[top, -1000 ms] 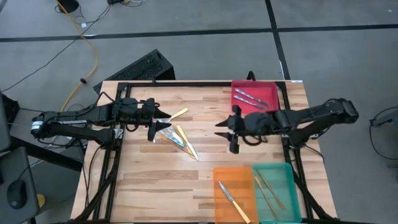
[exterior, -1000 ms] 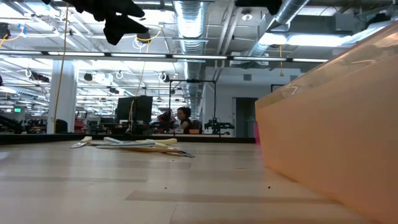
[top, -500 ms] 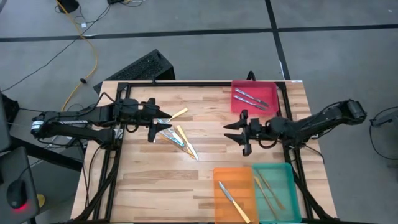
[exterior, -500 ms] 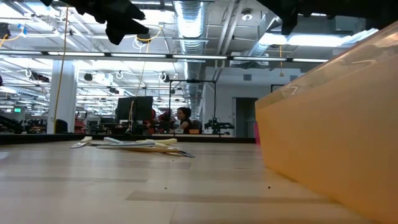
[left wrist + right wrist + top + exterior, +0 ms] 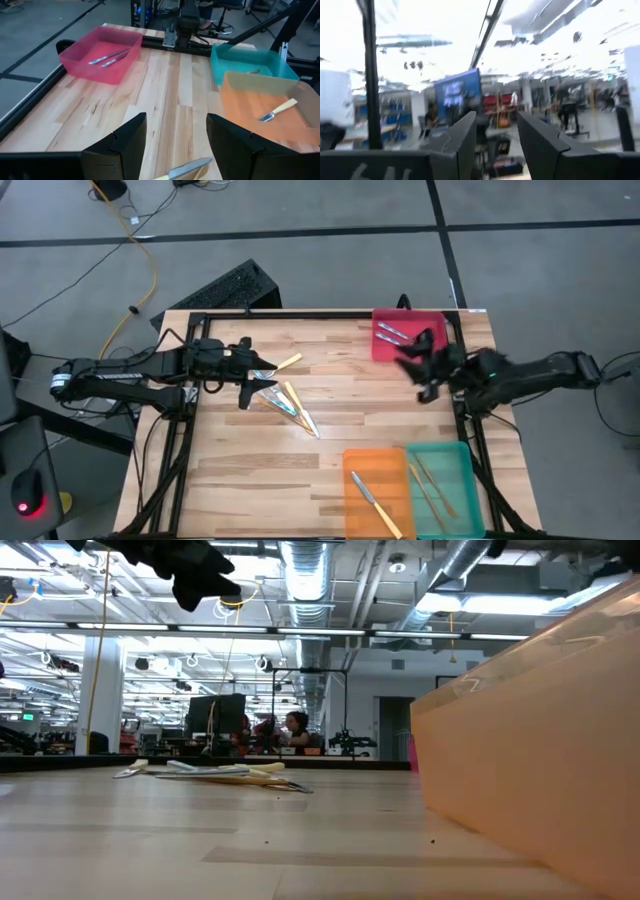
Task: Sort silverware by color (type)
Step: Put the yellow knife into the orange bin
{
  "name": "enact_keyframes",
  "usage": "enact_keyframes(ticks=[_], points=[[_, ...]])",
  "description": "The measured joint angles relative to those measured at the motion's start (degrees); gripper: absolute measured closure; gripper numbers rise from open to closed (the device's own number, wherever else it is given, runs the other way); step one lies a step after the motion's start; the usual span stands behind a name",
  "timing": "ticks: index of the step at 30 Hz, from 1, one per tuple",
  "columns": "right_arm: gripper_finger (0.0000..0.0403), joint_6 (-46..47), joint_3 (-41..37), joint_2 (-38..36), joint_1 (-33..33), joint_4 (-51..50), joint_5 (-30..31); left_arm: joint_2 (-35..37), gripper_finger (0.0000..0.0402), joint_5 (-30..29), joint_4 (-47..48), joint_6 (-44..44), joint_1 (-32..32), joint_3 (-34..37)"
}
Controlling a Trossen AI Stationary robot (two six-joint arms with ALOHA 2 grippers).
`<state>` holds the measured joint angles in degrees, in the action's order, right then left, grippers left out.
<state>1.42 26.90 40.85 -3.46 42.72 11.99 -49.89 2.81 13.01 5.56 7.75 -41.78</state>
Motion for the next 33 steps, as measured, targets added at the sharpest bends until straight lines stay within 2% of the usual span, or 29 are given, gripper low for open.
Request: enact_keyframes(ticks=[4, 7, 11, 14, 17, 22, 28, 33], points=[[0.0235, 0.78, 4.93, -11.1, 1.06, -18.7, 0.13, 0.0, 0.0212, 0.02, 0.03, -0.43, 0.0, 0.0], [0.0235, 4.1, 7.85, -16.69, 0.42, -30.05, 0.11, 0.0, 0.0212, 0.02, 0.04, -0.58, 0.0, 0.0], [0.0235, 8.53, 8.06, -21.6, -1.74, -42.99, 0.17, 0.0, 0.0212, 0.04, -0.03, -1.49, 0.0, 0.0], [0.0235, 13.21, 6.7, -22.23, -3.4, -51.07, 2.49, -0.09, 0.0212, 0.08, -0.06, -1.19, 0.0, 0.0], [0.0235, 15.5, 1.98, -22.02, -4.74, -50.58, 4.49, -0.48, 0.0212, 1.89, -2.99, 0.24, 0.0, 1.81], [0.0235, 16.6, -5.31, -22.03, -6.06, -43.93, 6.27, -0.72, 0.0212, 3.58, -8.66, 2.01, -0.02, 6.74], [0.0235, 13.55, -14.09, -22.03, -7.06, -29.27, 6.4, -0.75, 0.0212, 4.27, -16.29, 4.66, -0.02, 12.94], [0.0235, 10.34, -20.37, -22.04, -7.03, -17.42, 9.25, -0.77, 0.0212, 4.44, -19.42, 6.45, -0.02, 15.0]])
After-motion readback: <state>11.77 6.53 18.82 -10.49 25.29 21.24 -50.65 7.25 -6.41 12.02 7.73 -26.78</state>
